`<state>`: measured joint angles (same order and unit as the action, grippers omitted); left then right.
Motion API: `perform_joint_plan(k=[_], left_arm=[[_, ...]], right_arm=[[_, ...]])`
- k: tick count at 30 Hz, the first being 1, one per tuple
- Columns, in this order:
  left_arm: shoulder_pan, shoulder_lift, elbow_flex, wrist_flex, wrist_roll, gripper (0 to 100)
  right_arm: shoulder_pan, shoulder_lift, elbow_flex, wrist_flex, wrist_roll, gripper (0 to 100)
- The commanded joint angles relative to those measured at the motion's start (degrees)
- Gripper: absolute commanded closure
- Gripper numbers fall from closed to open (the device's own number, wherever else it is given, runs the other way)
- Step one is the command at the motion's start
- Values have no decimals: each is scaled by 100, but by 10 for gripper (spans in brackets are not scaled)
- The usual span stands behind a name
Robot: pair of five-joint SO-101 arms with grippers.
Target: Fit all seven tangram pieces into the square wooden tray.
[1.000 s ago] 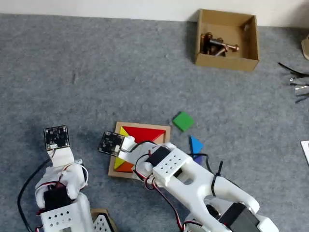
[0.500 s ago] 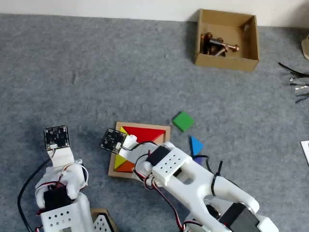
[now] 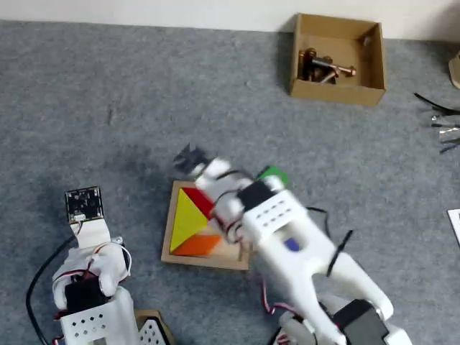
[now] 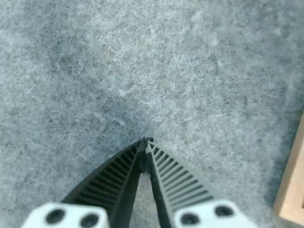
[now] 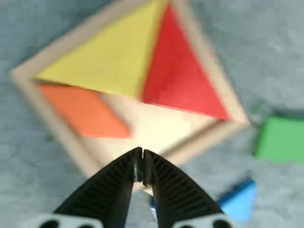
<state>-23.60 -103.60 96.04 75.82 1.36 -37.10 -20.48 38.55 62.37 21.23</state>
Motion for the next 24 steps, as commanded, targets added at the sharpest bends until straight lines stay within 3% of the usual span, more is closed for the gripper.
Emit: perform_joint_plan(k=[1,8,14,20,24], left_arm=[[-75,-31,110,18,62,995],[-75,-31,110,18,62,995],[-75,-31,110,18,62,995],[-75,-31,110,18,62,995],[-75,-31,110,18,62,995]], right_arm=[[664,-321,-356,31,-70,990],[1490,-259,-848,66,-633,988],[1719,-242,-1244,295,-211,985],[2018,-224,-1543,356,-220,875],[2281,198,-1780,356,-229,872]])
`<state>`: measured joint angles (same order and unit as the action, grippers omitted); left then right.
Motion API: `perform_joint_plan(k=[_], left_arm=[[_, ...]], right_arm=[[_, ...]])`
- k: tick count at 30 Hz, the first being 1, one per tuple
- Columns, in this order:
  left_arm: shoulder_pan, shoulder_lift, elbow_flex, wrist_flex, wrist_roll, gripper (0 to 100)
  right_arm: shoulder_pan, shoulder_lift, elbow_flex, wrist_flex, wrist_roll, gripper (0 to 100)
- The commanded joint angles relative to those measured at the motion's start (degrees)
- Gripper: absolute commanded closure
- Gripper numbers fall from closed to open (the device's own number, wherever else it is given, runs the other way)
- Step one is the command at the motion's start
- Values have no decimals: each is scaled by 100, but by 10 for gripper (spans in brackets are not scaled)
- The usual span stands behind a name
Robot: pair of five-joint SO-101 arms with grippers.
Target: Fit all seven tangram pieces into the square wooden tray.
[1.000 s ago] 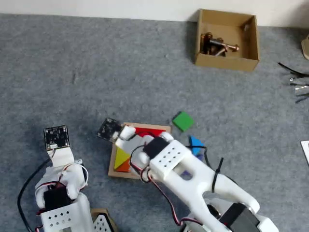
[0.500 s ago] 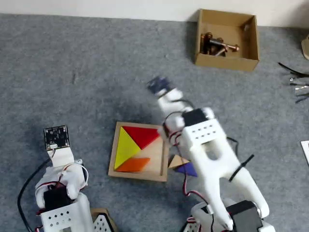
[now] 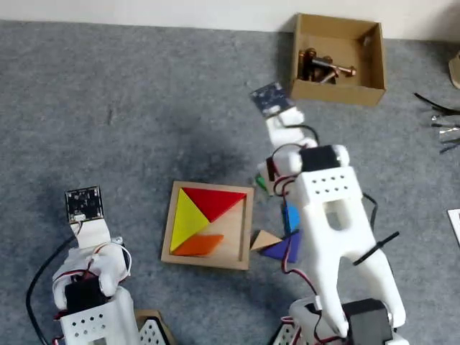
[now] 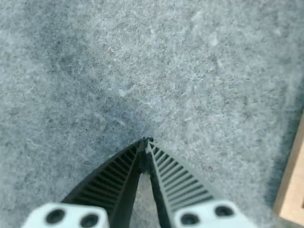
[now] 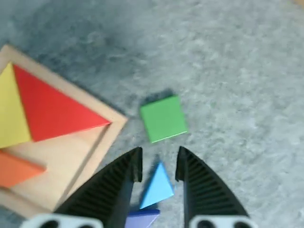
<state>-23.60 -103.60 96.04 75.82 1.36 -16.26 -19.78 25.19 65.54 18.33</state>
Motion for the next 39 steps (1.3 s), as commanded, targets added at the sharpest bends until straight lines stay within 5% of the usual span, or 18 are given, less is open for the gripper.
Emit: perform_joint_plan(k=[1,17,27,39], left_arm=[[-75,-31,110,18,62,995],[-75,-31,110,18,62,995],[-75,-31,110,18,62,995],[-75,-31,110,18,62,995]], right_arm=[[207,303,-505,40,70,872],[189,3538,-3670,1534,519,814],[136,4101,-3785,1552,721,813],[207,4092,-3301,3275,325,817]])
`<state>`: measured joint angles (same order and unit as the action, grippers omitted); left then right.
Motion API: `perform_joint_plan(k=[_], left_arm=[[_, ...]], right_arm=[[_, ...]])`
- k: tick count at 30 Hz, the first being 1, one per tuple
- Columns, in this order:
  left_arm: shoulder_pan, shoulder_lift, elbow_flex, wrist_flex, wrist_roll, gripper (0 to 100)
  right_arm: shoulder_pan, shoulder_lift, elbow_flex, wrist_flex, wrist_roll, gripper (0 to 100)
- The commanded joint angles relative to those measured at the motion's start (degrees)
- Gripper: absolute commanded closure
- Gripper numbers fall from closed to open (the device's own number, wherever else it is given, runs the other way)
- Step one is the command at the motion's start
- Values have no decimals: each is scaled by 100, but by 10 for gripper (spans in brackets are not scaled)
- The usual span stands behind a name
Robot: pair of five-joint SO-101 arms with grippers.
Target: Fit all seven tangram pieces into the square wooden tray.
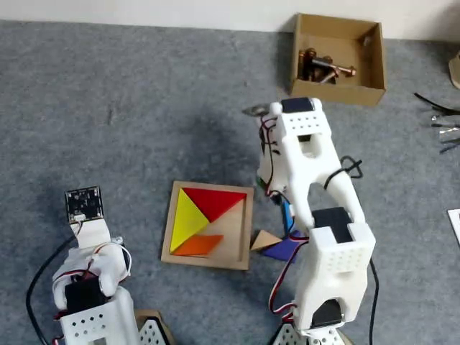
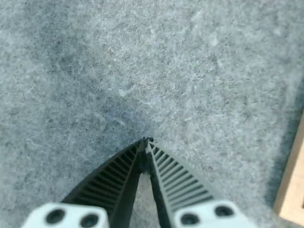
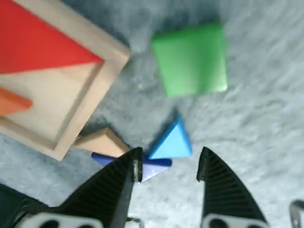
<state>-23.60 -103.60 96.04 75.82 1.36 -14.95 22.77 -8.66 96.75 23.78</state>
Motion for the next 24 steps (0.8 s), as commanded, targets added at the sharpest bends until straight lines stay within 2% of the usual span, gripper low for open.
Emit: perform_joint_plan(k=[1,7,15,24], left_arm=[[-75,-31,110,18,62,995],[-75,-31,110,18,62,995],[-75,-31,110,18,62,995],[-75,-31,110,18,62,995]], right_arm=[[66,-163,198,110,-255,817],[75,-338,1112,-479,-290,818],[75,-1552,2782,-1745,-281,818],[75,-1780,3187,-2325,-264,818]])
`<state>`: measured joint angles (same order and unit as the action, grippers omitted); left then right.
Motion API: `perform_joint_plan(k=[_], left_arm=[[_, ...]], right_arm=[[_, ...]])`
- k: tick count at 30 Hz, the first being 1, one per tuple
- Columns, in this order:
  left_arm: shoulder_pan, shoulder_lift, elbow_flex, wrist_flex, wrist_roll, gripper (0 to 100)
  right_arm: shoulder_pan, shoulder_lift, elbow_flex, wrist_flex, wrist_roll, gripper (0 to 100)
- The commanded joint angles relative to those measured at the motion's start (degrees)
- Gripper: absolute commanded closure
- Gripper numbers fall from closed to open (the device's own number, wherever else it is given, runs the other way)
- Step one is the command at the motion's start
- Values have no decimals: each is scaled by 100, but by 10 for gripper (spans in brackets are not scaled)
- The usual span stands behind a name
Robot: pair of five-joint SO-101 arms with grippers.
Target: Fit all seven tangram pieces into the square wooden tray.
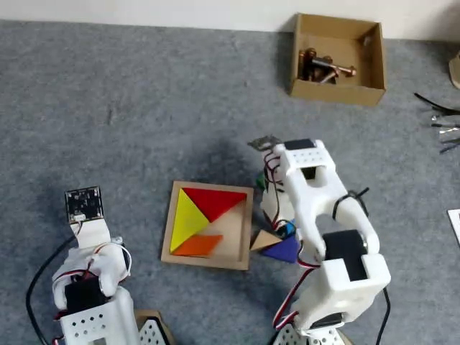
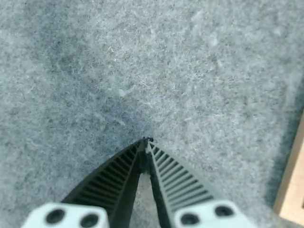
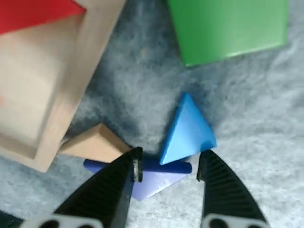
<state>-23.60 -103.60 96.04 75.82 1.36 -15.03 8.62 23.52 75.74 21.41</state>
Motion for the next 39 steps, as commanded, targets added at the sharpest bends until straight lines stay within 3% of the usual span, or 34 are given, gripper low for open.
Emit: perform_joint_plan(k=[1,9,14,31,39], left_arm=[[-75,-31,110,18,62,995],[-75,-31,110,18,62,995],[-75,-31,110,18,62,995],[-75,-31,110,18,62,995],[-75,-31,110,18,62,995]], right_arm=[[84,-365,-31,-242,-18,818],[84,-391,-66,-259,9,818],[84,-391,-75,-286,404,818],[84,-374,-48,-813,431,819],[84,-365,-22,-1059,422,915]])
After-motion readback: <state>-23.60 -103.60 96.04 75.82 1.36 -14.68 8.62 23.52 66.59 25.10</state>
